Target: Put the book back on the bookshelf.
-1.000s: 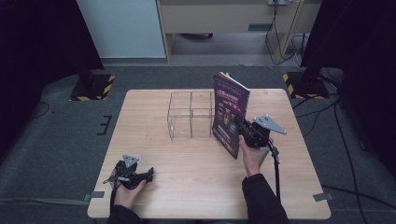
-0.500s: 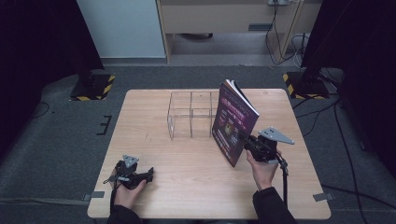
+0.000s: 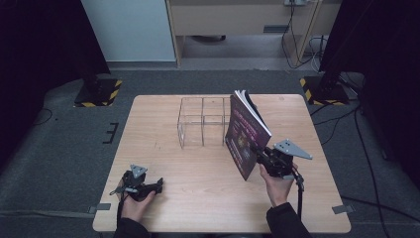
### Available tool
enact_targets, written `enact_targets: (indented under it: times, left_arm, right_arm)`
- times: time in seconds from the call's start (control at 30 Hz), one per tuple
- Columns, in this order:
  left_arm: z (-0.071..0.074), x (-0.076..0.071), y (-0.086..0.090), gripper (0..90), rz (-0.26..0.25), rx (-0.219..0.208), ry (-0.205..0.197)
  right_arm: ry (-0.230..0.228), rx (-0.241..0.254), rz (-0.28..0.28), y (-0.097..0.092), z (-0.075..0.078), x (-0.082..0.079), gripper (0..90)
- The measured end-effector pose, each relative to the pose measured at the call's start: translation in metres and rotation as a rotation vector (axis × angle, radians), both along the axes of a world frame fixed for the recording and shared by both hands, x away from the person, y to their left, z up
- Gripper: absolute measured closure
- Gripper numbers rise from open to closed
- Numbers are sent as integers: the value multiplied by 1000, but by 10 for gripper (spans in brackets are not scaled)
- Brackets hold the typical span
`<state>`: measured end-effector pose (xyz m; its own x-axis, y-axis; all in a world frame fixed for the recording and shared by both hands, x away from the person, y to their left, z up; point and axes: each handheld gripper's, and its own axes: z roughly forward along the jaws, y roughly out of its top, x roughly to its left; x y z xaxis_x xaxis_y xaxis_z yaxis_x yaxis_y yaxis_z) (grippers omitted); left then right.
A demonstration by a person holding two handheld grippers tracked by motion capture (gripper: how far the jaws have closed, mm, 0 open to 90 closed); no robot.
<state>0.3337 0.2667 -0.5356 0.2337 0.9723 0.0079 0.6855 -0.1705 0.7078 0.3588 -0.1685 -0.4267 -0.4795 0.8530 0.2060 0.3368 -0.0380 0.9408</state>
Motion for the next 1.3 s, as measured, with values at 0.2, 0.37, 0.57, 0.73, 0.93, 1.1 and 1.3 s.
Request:
enact_targets:
  times: [0.2, 0.37, 0.57, 0.73, 0.93, 1.1, 1.3]
  left_arm:
    - [0, 0, 0, 53, 0, 0, 0]
    - [0, 0, 0, 53, 0, 0, 0]
    - [0, 0, 0, 53, 0, 0, 0]
    - [0, 0, 0, 53, -1, -1, 0]
    - [0, 0, 0, 52, -1, -1, 1]
    - [0, 0, 0, 51, 1, -4, -1]
    - [0, 0, 0, 51, 1, -4, 0]
  right_arm:
    - [-12, 11, -21, -2, 10, 7, 761]
    - [11, 26, -37, -6, 19, 17, 824]
    - [16, 30, -58, -3, 21, 16, 842]
    - [-11, 14, -66, 4, 25, 18, 844]
    - [-17, 8, -68, 13, 33, 28, 845]
    - [-39, 13, -95, 18, 41, 41, 844]
    - [-75, 27, -145, 23, 42, 59, 844]
